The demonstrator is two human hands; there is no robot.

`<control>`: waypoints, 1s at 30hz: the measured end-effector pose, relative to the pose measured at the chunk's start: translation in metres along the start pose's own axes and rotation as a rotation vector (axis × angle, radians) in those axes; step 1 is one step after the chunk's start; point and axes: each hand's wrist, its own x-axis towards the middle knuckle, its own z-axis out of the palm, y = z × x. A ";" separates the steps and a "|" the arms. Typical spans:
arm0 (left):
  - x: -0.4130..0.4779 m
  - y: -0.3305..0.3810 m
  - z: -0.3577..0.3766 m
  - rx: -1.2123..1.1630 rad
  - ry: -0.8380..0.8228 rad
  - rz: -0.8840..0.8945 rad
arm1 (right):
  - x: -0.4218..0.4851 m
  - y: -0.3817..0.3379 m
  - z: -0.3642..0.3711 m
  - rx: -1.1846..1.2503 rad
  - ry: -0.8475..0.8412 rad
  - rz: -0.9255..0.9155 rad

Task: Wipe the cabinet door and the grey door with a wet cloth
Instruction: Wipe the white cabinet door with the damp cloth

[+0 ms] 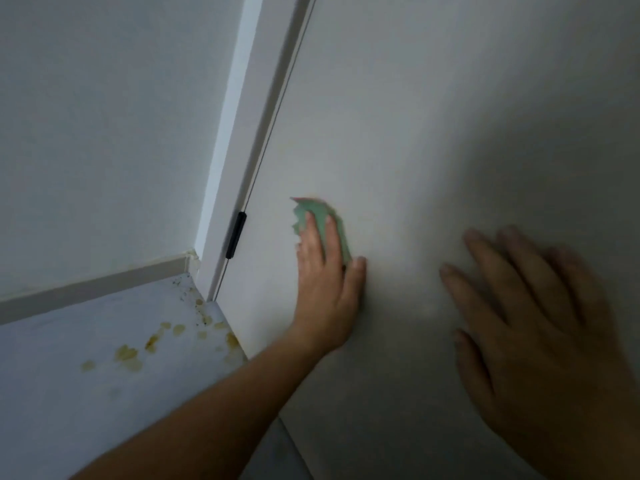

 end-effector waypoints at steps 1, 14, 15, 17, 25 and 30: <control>0.002 -0.008 -0.007 -0.032 -0.009 -0.097 | 0.016 -0.014 -0.007 -0.003 -0.027 -0.073; -0.041 0.012 0.020 0.286 -0.112 0.262 | -0.029 -0.010 -0.005 -0.117 -0.098 -0.071; -0.011 0.011 0.010 0.258 -0.065 0.156 | -0.029 -0.011 -0.006 -0.098 -0.118 -0.059; 0.038 0.015 -0.014 0.130 0.014 0.041 | -0.028 -0.012 -0.007 -0.104 -0.121 -0.054; -0.040 0.033 0.020 0.272 -0.175 0.701 | -0.034 -0.010 -0.011 -0.130 -0.065 -0.035; -0.034 0.027 0.013 0.406 -0.218 0.732 | -0.047 -0.010 -0.013 -0.156 -0.041 -0.004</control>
